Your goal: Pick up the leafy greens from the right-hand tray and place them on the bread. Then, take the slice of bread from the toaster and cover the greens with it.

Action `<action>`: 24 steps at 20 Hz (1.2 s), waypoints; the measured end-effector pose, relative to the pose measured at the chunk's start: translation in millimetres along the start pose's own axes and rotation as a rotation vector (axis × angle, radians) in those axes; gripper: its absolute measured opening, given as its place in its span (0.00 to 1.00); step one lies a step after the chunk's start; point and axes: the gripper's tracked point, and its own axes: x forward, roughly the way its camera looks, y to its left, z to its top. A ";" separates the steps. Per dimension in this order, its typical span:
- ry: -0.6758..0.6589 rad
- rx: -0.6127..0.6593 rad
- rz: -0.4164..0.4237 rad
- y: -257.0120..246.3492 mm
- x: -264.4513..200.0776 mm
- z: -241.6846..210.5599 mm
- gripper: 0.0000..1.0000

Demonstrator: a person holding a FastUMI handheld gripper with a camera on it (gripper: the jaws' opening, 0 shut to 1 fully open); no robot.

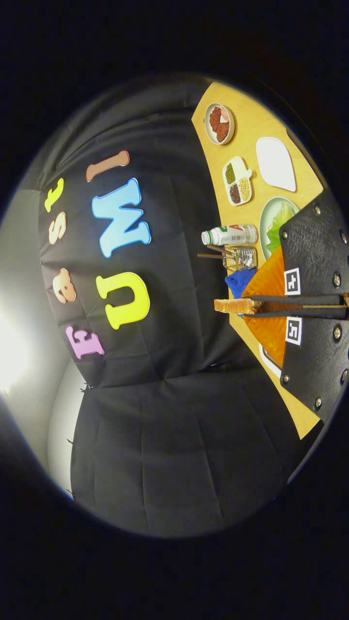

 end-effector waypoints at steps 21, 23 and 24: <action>0.155 -0.044 -0.102 -66.8 74.6 -106.0 0.02; 0.196 -0.043 -0.112 -77.8 77.4 -118.5 0.07; 0.219 -0.045 -0.119 -84.9 77.4 -124.6 0.11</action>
